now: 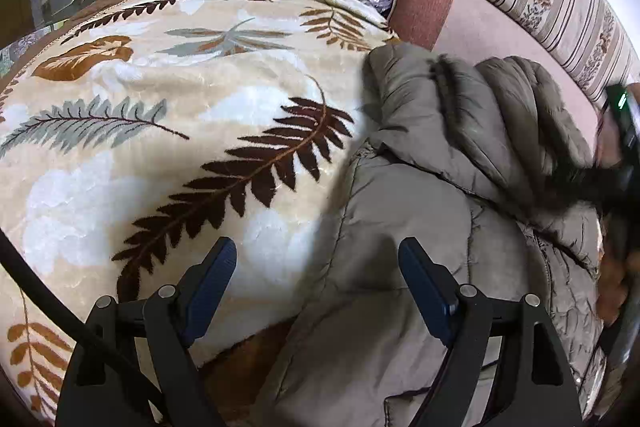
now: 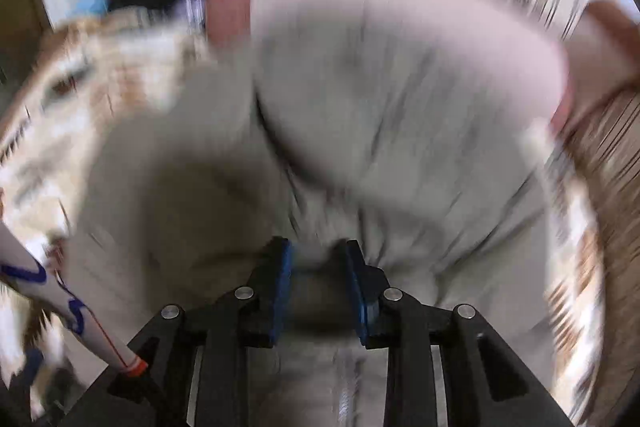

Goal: Fold large clothes

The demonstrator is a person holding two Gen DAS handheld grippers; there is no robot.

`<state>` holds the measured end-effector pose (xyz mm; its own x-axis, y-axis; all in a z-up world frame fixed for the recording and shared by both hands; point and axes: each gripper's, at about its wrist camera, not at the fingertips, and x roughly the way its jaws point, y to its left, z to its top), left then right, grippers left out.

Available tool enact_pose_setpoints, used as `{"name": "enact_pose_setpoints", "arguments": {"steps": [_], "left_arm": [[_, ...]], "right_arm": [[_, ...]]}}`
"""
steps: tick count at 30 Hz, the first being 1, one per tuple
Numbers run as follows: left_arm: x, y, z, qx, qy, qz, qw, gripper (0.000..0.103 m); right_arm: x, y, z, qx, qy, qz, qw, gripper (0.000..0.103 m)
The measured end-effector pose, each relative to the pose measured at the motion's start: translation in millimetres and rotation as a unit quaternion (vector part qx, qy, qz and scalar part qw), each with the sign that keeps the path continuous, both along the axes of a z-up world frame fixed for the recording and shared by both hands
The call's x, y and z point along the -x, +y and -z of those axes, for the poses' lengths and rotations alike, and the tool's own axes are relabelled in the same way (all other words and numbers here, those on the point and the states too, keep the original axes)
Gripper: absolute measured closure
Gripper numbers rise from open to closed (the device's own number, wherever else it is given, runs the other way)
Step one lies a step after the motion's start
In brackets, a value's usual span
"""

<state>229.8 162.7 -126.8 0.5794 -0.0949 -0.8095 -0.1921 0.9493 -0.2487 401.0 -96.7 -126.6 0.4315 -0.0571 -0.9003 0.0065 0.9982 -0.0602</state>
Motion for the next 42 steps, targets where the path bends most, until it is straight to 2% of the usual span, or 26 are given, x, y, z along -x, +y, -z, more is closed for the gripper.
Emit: {"name": "enact_pose_setpoints", "arguments": {"steps": [3, 6, 8, 9, 13, 19, 22, 25, 31, 33, 36, 39, 42], "left_arm": [[-1, 0, 1, -0.002, 0.002, 0.001, 1.0, 0.021], [-1, 0, 1, -0.003, 0.001, 0.002, 1.0, 0.021], [-1, 1, 1, -0.002, 0.0, 0.001, 1.0, 0.021], [-1, 1, 0, -0.002, -0.001, 0.001, 1.0, 0.021], [-1, 4, 1, 0.007, 0.0, 0.003, 1.0, 0.021], [15, 4, -3, -0.004, -0.011, 0.0, 0.9999, 0.021], [29, 2, -9, -0.005, -0.017, -0.004, 0.9998, 0.021], [46, 1, -17, -0.014, -0.01, 0.006, 0.9998, 0.021], [79, 14, -26, -0.064, 0.018, 0.021, 0.9976, 0.021], [85, 23, -23, -0.05, 0.036, 0.017, 0.9979, 0.021], [90, 35, -19, -0.004, 0.054, 0.015, 0.9984, 0.021], [88, 35, -14, 0.023, 0.06, 0.028, 0.9976, 0.021], [78, 28, -4, 0.047, 0.077, 0.045, 0.9949, 0.021]], "right_arm": [[8, 12, -5, 0.041, -0.026, -0.025, 0.999, 0.074], [23, 6, -31, 0.018, -0.059, -0.035, 0.997, 0.071], [45, -6, -46, 0.005, -0.075, -0.035, 0.997, 0.053], [57, -15, -51, 0.003, -0.078, -0.033, 0.996, 0.049], [107, -62, -50, -0.012, -0.058, -0.005, 0.998, 0.046], [205, -172, -46, -0.003, -0.036, 0.063, 0.997, 0.043], [249, -228, -45, -0.02, -0.036, 0.106, 0.994, 0.039], [278, -271, -36, -0.057, -0.044, 0.149, 0.986, 0.03], [291, -307, -8, -0.095, -0.048, 0.177, 0.979, 0.028], [296, -311, 0, -0.106, -0.051, 0.177, 0.977, 0.027], [301, -319, 12, -0.145, -0.062, 0.176, 0.972, 0.022], [301, -329, 21, -0.193, -0.076, 0.18, 0.962, 0.02], [296, -341, 28, -0.219, -0.077, 0.19, 0.954, 0.02]]}}
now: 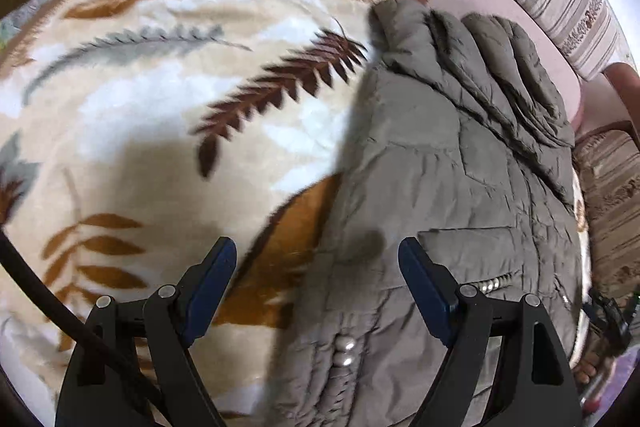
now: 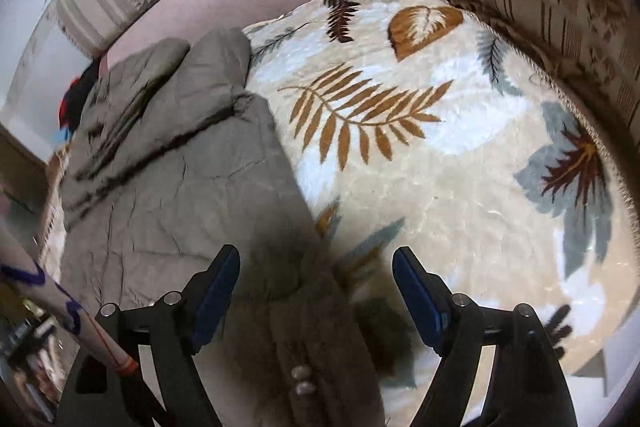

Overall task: Fold large clothes
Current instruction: 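Press and straighten the folded jacket with both tools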

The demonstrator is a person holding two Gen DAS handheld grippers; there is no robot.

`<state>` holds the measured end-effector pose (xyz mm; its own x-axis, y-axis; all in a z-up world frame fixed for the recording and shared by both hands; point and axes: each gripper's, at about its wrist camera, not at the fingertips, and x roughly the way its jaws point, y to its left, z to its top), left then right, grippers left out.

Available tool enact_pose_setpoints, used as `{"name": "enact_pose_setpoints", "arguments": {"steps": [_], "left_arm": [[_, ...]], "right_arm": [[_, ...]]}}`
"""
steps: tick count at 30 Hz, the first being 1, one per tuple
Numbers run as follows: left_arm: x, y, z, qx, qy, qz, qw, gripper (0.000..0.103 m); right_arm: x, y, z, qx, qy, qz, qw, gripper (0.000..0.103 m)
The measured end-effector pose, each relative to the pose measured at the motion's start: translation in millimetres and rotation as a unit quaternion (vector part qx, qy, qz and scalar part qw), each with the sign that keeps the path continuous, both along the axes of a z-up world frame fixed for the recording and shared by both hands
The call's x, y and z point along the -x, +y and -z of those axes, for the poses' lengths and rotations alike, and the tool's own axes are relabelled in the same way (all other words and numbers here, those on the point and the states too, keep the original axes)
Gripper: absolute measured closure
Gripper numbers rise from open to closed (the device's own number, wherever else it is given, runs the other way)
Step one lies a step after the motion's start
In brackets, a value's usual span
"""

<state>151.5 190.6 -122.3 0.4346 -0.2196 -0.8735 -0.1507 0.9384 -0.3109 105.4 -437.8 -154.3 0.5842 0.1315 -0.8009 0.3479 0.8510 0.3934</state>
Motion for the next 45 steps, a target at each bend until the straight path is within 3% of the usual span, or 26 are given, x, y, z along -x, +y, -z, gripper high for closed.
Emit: {"name": "enact_pose_setpoints", "arguments": {"steps": [5, 11, 14, 18, 22, 28, 34, 45], "left_arm": [[-19, -8, 14, 0.025, 0.018, 0.017, 0.9994, 0.02], [-29, -11, 19, 0.071, 0.032, 0.048, 0.9958, 0.015], [-19, -11, 24, 0.164, 0.049, 0.071, 0.9827, 0.015], [2, -7, 29, 0.21, 0.049, 0.077, 0.9734, 0.015], [30, -2, 30, 0.262, 0.046, 0.075, 0.9609, 0.016], [55, -16, 18, 0.263, 0.018, 0.107, 0.9587, 0.024], [65, -34, 33, 0.262, 0.038, 0.131, 0.9554, 0.024], [65, -33, 44, 0.292, 0.033, 0.112, 0.9491, 0.021]], "right_arm": [[-16, -7, 21, -0.047, 0.011, -0.011, 0.999, 0.02], [-29, -6, 34, -0.113, -0.006, -0.038, 0.993, 0.018], [-31, -4, 40, -0.174, -0.01, -0.061, 0.983, 0.018], [-27, 12, 42, -0.182, -0.006, -0.096, 0.979, 0.018], [-16, 17, 43, -0.206, -0.006, -0.113, 0.972, 0.025], [14, 15, 44, -0.238, -0.005, -0.124, 0.963, 0.039], [40, 12, 45, -0.264, -0.011, -0.136, 0.955, 0.039], [69, 26, 58, -0.302, -0.01, -0.158, 0.94, 0.039]]}}
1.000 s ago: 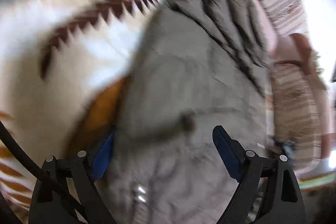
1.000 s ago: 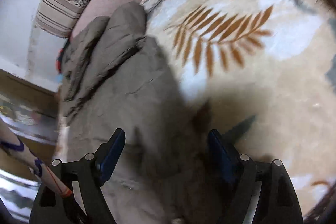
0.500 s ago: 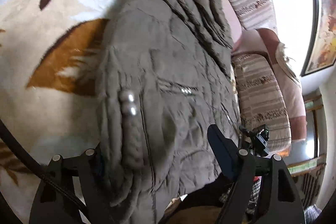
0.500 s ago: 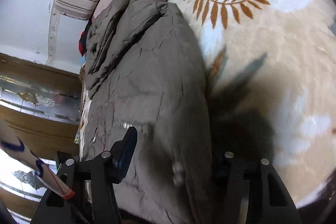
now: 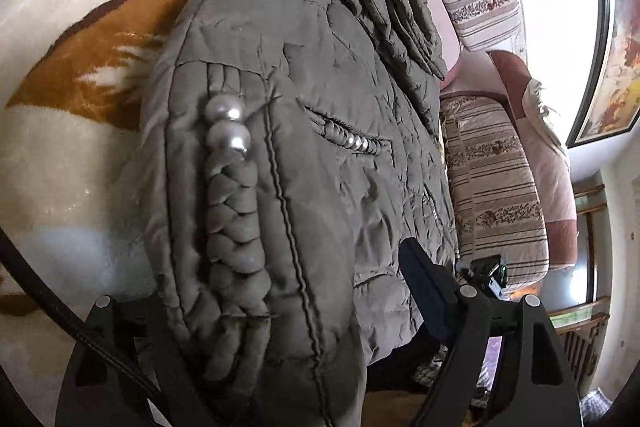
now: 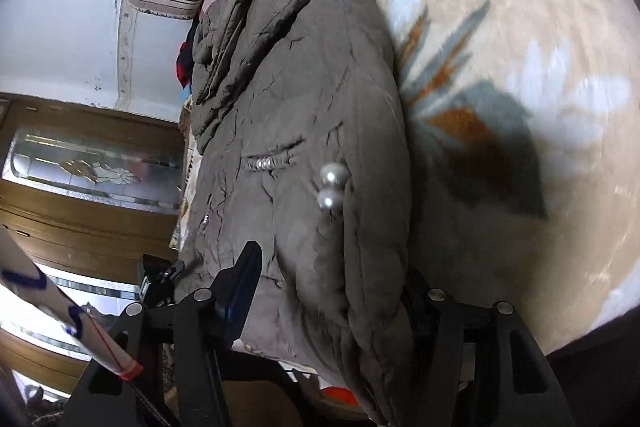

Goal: Fold large clothes

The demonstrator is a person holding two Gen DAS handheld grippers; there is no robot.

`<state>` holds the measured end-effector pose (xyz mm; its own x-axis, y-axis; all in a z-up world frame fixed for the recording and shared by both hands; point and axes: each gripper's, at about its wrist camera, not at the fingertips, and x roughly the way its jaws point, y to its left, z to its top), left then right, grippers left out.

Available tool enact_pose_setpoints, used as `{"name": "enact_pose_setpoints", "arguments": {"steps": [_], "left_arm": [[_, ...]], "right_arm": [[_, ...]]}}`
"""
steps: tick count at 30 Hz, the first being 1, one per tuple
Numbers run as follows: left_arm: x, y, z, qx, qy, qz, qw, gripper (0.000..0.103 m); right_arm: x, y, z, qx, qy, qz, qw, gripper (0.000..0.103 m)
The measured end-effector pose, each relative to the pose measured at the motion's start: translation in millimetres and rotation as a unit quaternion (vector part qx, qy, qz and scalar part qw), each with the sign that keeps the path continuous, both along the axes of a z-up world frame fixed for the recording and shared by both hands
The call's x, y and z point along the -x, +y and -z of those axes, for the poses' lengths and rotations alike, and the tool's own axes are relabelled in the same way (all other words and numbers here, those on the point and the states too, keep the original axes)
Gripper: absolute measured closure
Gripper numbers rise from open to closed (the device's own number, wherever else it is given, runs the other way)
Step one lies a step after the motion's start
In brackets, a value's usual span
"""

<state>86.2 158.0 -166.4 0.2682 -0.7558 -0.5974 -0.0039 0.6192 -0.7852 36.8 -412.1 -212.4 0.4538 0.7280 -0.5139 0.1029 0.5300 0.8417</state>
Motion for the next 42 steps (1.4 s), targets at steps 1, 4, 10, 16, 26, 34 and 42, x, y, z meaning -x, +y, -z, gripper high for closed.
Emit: {"name": "enact_pose_setpoints", "arguments": {"steps": [1, 4, 10, 16, 26, 34, 42], "left_arm": [[0, 0, 0, -0.001, 0.0, -0.001, 1.0, 0.021], [2, -1, -1, -0.009, -0.004, -0.004, 1.0, 0.021], [2, -7, -4, -0.032, 0.002, -0.016, 0.9993, 0.018], [3, -27, -16, -0.142, 0.012, -0.028, 0.9894, 0.04], [24, -28, -78, -0.201, -0.034, -0.029, 0.9785, 0.087], [77, -13, -87, -0.21, -0.043, -0.009, 0.9767, 0.088], [35, -7, -120, -0.205, -0.075, -0.041, 0.975, 0.087]], "right_arm": [[2, 1, 2, 0.001, 0.002, -0.003, 1.0, 0.039], [4, 10, 11, 0.017, 0.022, -0.02, 0.999, 0.039], [4, 23, 22, -0.018, 0.016, -0.013, 1.0, 0.044], [1, 35, 13, 0.025, 0.018, -0.015, 0.999, 0.066], [26, 37, -67, 0.051, -0.067, -0.012, 0.996, 0.083], [84, 41, -82, 0.064, -0.083, -0.06, 0.993, 0.084], [43, 51, -115, 0.089, -0.117, -0.059, 0.987, 0.084]]}}
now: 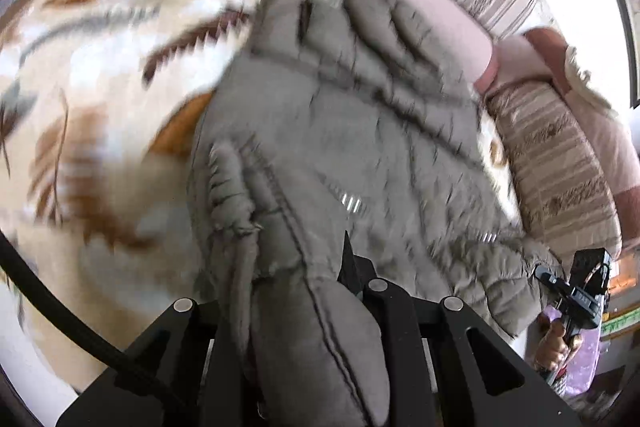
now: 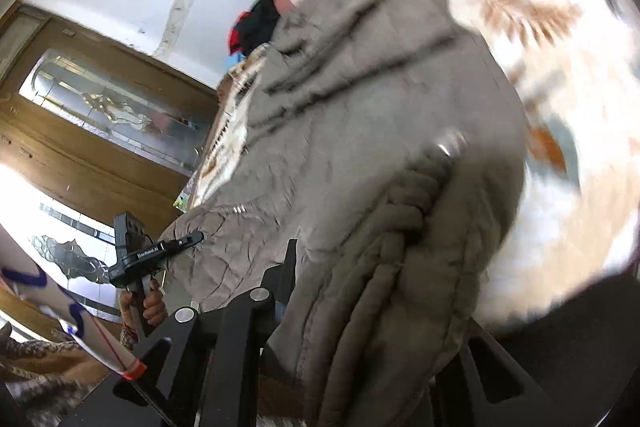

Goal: Fold large clothes

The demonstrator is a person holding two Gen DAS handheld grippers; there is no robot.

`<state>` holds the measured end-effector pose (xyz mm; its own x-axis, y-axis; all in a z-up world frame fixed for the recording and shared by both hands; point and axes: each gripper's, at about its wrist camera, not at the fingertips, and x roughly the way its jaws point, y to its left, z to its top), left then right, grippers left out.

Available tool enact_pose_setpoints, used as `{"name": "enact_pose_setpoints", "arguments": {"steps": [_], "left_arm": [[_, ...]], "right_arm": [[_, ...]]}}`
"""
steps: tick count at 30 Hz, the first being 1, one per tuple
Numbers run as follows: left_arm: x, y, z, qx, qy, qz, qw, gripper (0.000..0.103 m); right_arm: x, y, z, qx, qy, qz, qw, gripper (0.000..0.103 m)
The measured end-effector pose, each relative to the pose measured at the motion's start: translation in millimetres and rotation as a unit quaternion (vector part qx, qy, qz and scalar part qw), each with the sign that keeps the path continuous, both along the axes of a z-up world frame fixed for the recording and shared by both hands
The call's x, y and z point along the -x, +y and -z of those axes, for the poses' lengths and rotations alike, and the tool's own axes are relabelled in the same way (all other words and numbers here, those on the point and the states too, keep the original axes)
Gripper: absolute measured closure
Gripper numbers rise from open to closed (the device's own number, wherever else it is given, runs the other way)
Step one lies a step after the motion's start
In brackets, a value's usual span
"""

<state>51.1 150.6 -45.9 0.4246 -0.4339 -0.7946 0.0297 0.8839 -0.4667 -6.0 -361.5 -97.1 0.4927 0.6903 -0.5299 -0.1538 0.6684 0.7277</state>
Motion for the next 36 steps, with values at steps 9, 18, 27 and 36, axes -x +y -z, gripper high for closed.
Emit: {"name": "enact_pose_setpoints", "arguments": {"steps": [9, 18, 27, 36], "left_arm": [[-111, -25, -72, -0.039, -0.077, -0.017, 0.9962, 0.086], [-261, -40, -71, -0.088, -0.047, -0.059, 0.9933, 0.085], [-368, -68, -9, -0.132, 0.01, -0.077, 0.9883, 0.082], [-362, -32, -12, 0.038, 0.007, -0.084, 0.9958, 0.057]], "right_arm": [[-109, -4, -76, 0.033, -0.071, 0.069, 0.995, 0.084], [-244, -10, -85, 0.065, -0.043, 0.133, 0.988, 0.083], [-356, -8, -35, 0.118, 0.032, 0.166, 0.978, 0.082], [-359, -19, -34, 0.073, 0.037, 0.165, 0.983, 0.063]]}}
